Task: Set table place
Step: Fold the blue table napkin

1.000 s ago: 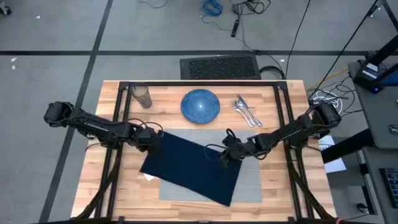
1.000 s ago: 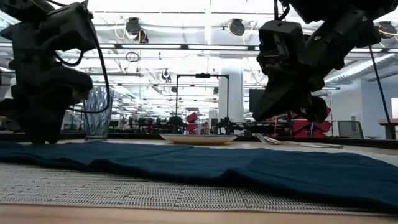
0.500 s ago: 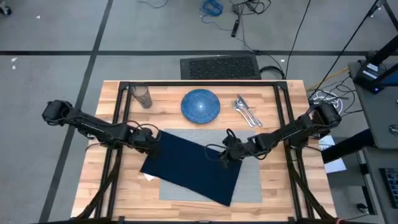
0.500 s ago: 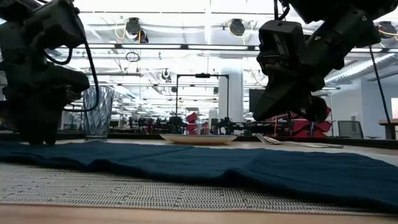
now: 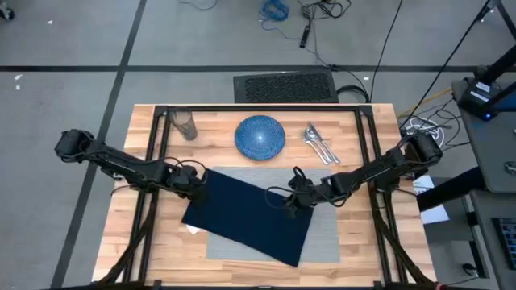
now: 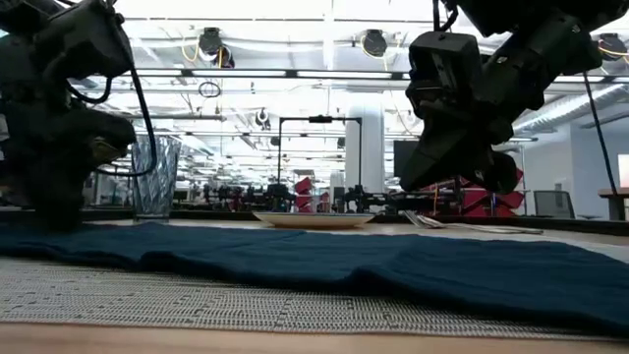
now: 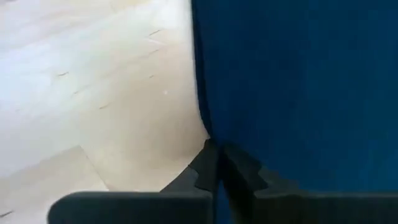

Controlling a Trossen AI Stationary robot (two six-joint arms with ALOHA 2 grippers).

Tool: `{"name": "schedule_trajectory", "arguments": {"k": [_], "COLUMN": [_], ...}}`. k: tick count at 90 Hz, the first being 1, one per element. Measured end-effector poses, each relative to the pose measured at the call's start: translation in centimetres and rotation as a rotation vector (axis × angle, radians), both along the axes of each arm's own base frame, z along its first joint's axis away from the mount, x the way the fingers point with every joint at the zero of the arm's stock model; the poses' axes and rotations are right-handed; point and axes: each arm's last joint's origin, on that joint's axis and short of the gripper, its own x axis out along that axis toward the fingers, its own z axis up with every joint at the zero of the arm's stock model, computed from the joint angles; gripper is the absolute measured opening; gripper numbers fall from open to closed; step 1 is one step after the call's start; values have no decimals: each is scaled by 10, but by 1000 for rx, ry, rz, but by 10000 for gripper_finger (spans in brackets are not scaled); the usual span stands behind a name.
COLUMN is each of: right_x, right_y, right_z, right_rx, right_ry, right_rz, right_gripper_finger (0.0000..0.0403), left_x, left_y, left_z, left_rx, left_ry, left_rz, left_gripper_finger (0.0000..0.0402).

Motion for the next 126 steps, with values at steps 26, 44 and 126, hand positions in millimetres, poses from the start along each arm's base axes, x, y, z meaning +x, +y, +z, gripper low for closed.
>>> {"name": "schedule_trajectory", "arguments": {"k": [26,44,126], "right_x": [0,0,-30], "right_y": [0,0,-40], "right_z": [0,0,53], "right_rx": [1,1,-47], "right_ry": [-3,-7,-18], "right_rz": [0,1,-15], "right_gripper_finger": [0,0,0], "left_x": [3,1,72], "left_y": [0,0,-20], "left_z": [30,37,73], "left_rx": [-29,-37,-86], "left_ry": [-189,-252,-761], "left_rz": [-11,-13,-15], "left_gripper_finger": [0,0,0]}}
